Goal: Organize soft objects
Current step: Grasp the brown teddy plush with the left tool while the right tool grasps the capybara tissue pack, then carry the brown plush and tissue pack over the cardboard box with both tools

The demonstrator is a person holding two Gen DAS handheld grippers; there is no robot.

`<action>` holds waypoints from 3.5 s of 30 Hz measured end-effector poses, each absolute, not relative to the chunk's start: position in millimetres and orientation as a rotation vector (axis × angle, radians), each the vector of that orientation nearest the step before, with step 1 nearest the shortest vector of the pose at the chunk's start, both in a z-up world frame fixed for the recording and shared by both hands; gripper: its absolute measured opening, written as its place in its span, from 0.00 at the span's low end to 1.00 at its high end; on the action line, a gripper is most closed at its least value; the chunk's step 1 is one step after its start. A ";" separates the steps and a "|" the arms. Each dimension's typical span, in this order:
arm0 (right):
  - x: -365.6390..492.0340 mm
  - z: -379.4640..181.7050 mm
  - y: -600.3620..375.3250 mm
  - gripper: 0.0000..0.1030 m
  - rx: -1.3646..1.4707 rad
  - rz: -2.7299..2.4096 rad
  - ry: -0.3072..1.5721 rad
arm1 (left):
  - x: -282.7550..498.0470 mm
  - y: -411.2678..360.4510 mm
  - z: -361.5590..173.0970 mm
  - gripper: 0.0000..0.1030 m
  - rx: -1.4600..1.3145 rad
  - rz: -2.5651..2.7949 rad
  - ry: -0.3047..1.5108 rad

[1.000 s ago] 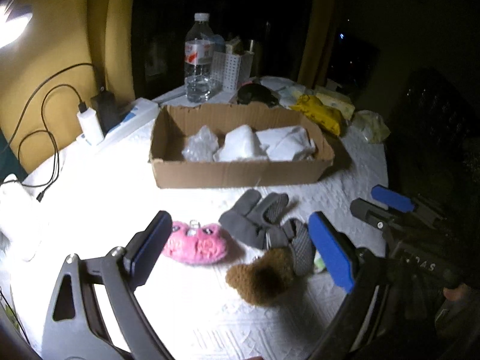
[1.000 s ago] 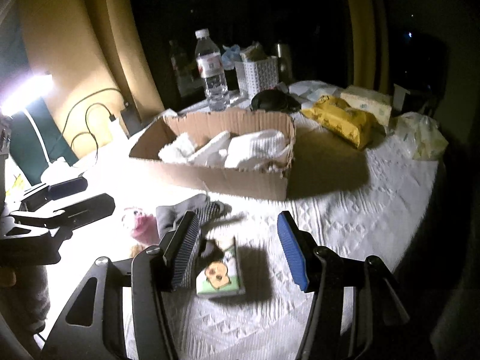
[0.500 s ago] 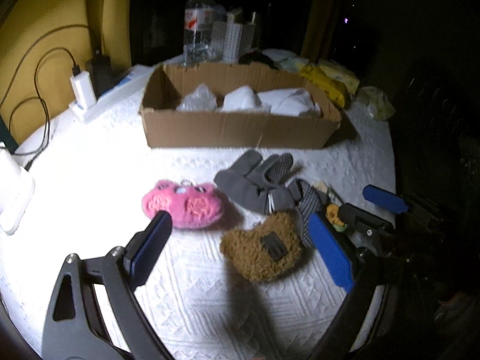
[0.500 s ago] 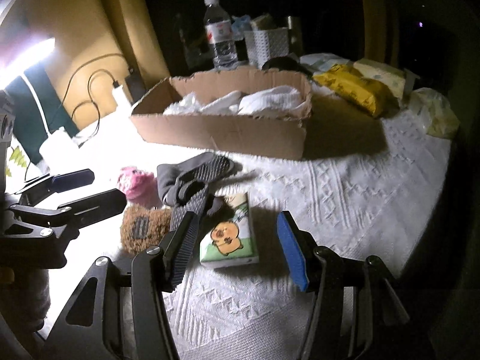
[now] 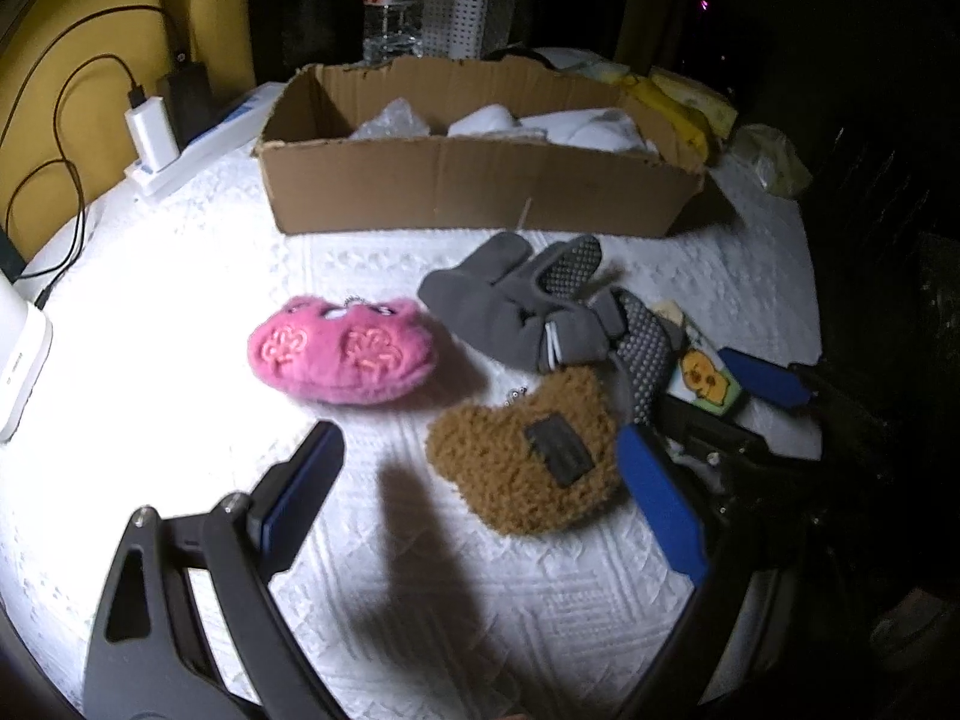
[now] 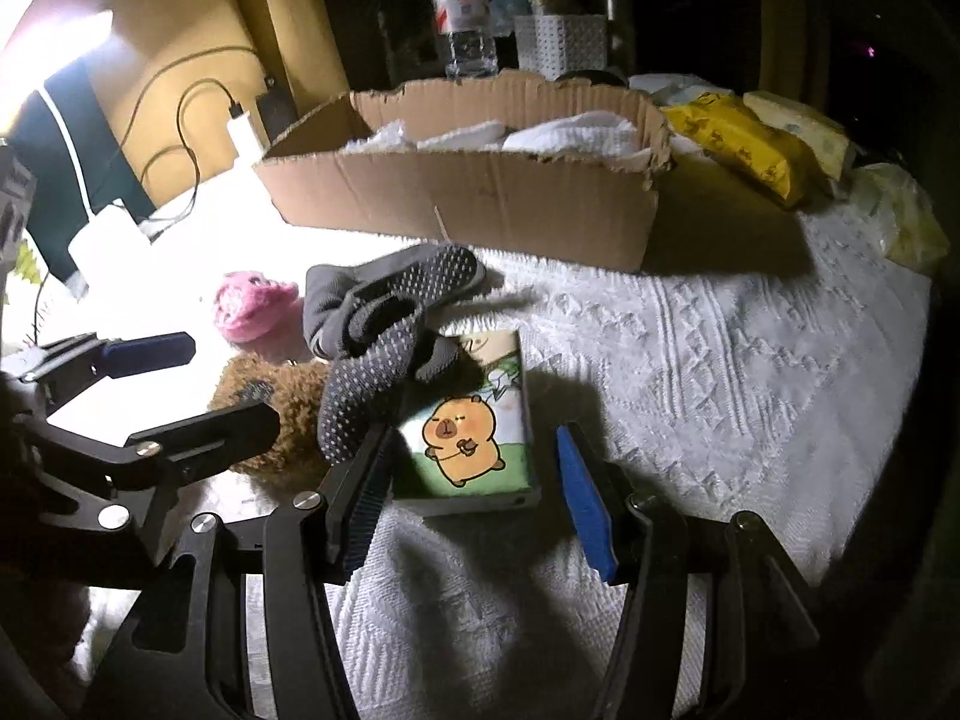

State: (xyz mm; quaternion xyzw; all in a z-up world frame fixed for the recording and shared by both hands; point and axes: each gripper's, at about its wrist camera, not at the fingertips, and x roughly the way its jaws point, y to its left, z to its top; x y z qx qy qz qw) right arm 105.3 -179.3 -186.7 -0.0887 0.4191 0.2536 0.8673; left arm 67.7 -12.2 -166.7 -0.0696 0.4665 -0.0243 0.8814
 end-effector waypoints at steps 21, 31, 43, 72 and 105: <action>113.1 -178.5 -223.1 0.50 -0.113 0.471 0.859 | 77.8 -39.7 -182.6 0.60 -0.066 -0.099 0.997; 108.7 -166.8 -221.3 0.50 -0.113 0.481 0.836 | 63.1 -29.9 -165.6 0.57 -0.083 -0.095 0.953; 108.5 -147.4 -210.7 0.50 -0.117 0.509 0.802 | 58.8 -11.5 -135.2 0.57 -0.092 -0.073 0.879; 151.6 -118.3 -169.3 0.50 -0.144 0.587 0.751 | 110.1 26.7 -109.2 0.58 -0.121 -0.026 0.801; 230.5 -112.3 -127.1 0.50 -0.152 0.669 0.745 | 209.4 63.5 -107.6 0.58 -0.091 0.048 0.786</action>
